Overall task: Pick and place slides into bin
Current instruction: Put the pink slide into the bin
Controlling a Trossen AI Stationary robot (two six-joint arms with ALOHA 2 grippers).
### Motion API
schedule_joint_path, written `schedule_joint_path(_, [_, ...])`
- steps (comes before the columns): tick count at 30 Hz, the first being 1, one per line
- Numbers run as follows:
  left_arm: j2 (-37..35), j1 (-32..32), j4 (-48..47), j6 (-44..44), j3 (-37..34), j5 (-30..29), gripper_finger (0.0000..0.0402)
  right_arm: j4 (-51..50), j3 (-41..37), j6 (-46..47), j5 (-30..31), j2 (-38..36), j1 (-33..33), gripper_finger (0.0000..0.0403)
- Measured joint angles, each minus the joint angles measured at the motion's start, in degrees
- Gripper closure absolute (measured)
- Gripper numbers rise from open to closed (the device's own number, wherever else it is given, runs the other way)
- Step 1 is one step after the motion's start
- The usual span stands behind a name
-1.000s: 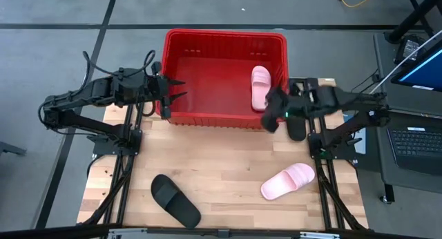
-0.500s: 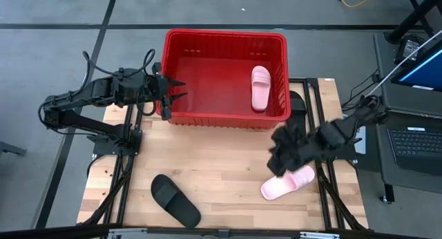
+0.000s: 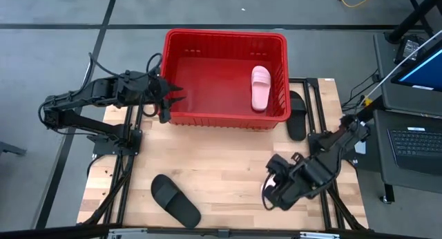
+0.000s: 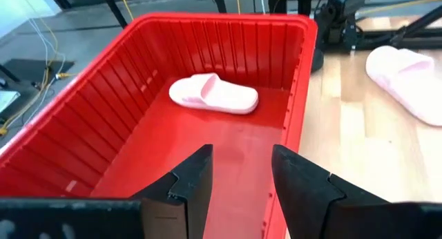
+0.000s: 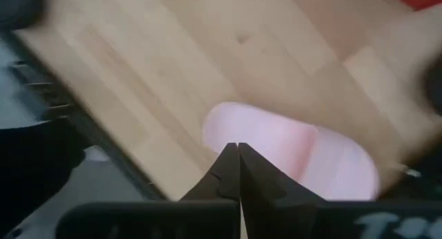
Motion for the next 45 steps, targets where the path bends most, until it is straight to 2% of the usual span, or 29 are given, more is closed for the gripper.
schedule_joint_path(5, [0.02, 0.00, -1.87, 0.00, 0.00, 0.00, 0.0259, -0.07, 2.77, -0.16, 1.51, 3.77, 0.64, 0.0402])
schedule_joint_path(12, [0.02, 0.00, -1.87, -0.31, 0.00, 0.00, 0.0259, -0.13, -2.43, 1.14, -0.52, 5.76, 0.56, 0.0399])
schedule_joint_path(22, [0.02, 0.00, -1.78, -2.75, 0.00, 0.27, 0.0259, -0.22, -14.74, 8.60, -14.15, 5.87, 0.59, 0.0395])
schedule_joint_path(30, [0.02, 0.00, -1.78, -4.04, 0.00, 0.33, 0.0258, -0.13, -16.14, 10.23, -13.81, 5.85, 0.57, 0.0387])
schedule_joint_path(34, [0.02, 0.00, -1.78, -4.04, 0.00, 0.35, 0.0258, -0.10, -16.14, 12.37, -8.72, 5.85, 0.63, 0.0386])
schedule_joint_path(37, [0.02, 0.00, -1.78, -4.04, 0.00, 0.37, 0.0258, -0.09, -16.14, 13.05, -8.08, 5.85, 0.55, 0.0380])
schedule_joint_path(45, [0.02, 0.00, -3.06, -4.04, 0.00, 0.42, 0.0258, -0.06, -20.80, 16.26, -8.35, 5.79, 1.87, 0.0311])
